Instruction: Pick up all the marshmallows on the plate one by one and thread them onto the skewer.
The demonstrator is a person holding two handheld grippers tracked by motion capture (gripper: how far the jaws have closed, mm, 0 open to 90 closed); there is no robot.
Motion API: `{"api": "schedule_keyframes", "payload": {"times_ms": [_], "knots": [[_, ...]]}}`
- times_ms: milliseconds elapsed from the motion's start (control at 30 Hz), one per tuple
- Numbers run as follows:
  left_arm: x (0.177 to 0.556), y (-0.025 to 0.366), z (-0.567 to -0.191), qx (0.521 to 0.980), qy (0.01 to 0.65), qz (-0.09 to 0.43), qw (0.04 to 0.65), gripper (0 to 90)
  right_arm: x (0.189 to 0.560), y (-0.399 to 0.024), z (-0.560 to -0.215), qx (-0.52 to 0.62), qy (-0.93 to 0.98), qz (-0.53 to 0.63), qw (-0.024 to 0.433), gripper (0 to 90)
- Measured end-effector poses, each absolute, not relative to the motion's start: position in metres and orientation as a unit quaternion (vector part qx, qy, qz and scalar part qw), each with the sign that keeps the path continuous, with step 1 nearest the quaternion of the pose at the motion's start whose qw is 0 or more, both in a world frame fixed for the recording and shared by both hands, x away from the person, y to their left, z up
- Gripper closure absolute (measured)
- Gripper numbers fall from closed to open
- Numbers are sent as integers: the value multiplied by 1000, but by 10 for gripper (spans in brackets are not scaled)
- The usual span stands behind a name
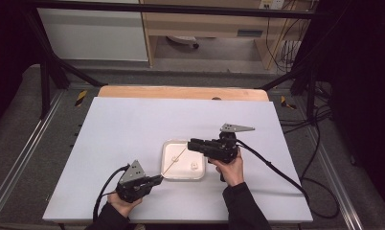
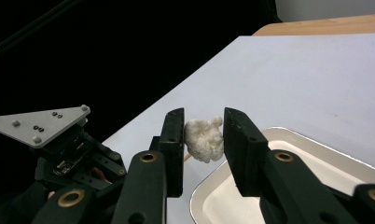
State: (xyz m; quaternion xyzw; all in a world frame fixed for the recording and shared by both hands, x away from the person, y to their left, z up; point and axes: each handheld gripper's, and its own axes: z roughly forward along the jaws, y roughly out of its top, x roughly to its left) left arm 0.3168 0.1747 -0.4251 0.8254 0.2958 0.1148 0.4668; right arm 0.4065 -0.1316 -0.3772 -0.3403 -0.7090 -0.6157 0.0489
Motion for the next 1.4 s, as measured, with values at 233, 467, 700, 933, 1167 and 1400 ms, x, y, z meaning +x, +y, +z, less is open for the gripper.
{"api": "schedule_keyframes", "payload": {"times_ms": [233, 467, 700, 933, 1167, 1400], "knots": [[316, 174, -425, 826, 293, 117, 468, 883, 407, -129, -380, -341, -708, -616, 58, 703], [315, 174, -425, 825, 292, 117, 470, 883, 407, -126, -385, -341, -710, -612, 73, 711], [315, 173, -426, 825, 288, 118, 472, 883, 406, -123, -388, -339, -709, -613, 84, 730], [314, 173, -427, 824, 282, 123, 476, 883, 403, -122, -389, -336, -705, -618, 93, 762], [312, 172, -428, 822, 279, 129, 480, 884, 399, -119, -392, -331, -701, -625, 90, 772], [311, 170, -428, 819, 275, 128, 487, 885, 396, -116, -396, -325, -709, -618, 103, 780]]}}
